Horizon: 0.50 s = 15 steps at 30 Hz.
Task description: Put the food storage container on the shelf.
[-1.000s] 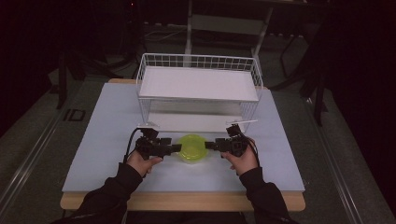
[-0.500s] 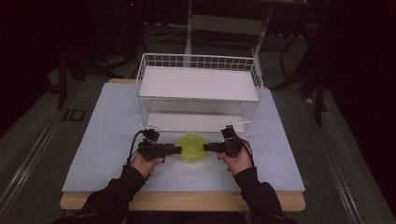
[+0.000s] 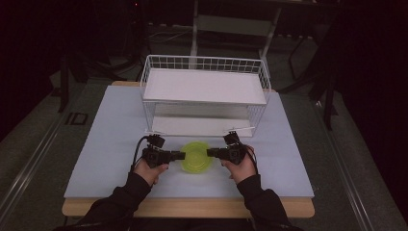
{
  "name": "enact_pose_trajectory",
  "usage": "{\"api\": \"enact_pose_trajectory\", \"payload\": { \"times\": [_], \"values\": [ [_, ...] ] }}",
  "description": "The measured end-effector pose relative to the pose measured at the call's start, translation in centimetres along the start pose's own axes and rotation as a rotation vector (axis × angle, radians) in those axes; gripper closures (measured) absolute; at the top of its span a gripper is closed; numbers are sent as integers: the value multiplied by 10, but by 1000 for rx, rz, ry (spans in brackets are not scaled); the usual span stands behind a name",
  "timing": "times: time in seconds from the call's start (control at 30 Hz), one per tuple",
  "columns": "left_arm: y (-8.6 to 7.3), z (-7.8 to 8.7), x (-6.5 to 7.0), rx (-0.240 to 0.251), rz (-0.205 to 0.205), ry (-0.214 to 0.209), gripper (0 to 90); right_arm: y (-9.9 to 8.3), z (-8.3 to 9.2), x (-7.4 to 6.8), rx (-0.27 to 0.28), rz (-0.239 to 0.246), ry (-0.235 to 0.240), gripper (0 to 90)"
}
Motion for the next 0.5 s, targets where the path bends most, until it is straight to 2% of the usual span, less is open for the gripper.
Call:
{"api": "enact_pose_trajectory", "payload": {
  "times": [0.07, 0.2, 0.33, 0.4, 0.43, 0.5],
  "values": [
    [0, 2, 1, -2, 7, 13, 789, 0, 1, -4, 2, 6, 4, 796],
    [-2, 4, 3, -5, 7, 29, 800, 1, 3, -9, -7, 32, 1, 798],
    [-2, 5, 6, -32, 13, 40, 805, 1, 6, -12, -13, 41, 4, 800],
    [-2, 8, 8, -29, 20, 35, 811, 1, 8, -14, -14, 51, 3, 800],
    [-1, 11, 10, -20, 6, 36, 812, 1, 9, -15, -9, 50, 7, 800],
    [1, 16, 13, -5, 6, 34, 816, 2, 13, -17, 6, 57, 13, 800]
  ]
}}
Point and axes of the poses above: each handheld gripper's, and its own axes: z roughly backward along the jaws, y roughly out of its top, x roughly to its right, the point moved 3 cm from there along -z, roughly forward along the jaws, and after that the axes turned 8 degrees about z, right-handed, at the moved point
